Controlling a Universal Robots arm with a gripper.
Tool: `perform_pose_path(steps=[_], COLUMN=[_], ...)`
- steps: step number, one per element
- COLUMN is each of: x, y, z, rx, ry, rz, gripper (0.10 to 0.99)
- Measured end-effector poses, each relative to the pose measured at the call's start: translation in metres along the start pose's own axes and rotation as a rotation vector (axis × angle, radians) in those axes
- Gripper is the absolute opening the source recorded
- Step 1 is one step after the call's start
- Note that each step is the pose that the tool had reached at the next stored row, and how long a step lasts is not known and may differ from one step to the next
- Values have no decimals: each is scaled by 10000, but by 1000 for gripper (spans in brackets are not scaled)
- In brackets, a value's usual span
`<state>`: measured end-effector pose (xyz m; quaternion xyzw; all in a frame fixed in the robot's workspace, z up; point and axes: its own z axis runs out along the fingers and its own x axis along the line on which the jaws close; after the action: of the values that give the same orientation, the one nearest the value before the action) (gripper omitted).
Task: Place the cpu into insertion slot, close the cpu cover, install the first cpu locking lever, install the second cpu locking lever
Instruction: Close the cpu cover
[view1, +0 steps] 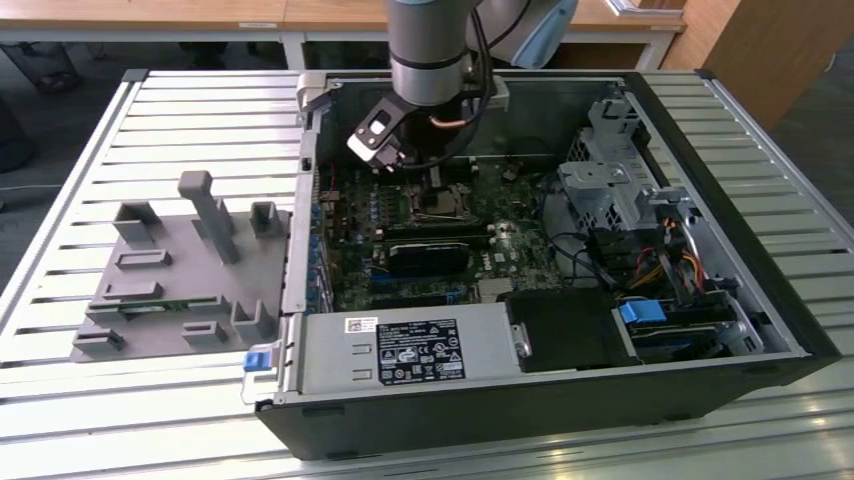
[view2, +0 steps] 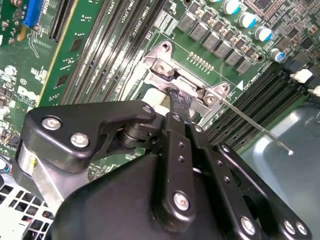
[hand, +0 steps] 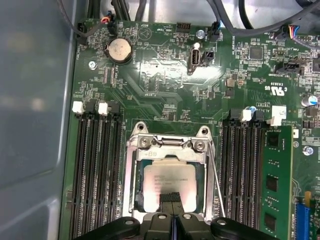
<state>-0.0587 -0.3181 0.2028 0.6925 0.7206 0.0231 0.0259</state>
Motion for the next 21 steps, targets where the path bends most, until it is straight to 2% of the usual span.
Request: perform_pose_path(steps=[9, 12, 21], x=[-56, -69, -69], y=[102, 127, 126], z=[-1, 6, 13], rx=[247, 257, 260], ry=[7, 11, 10], rz=[0, 0, 1], gripper=[106, 106, 106])
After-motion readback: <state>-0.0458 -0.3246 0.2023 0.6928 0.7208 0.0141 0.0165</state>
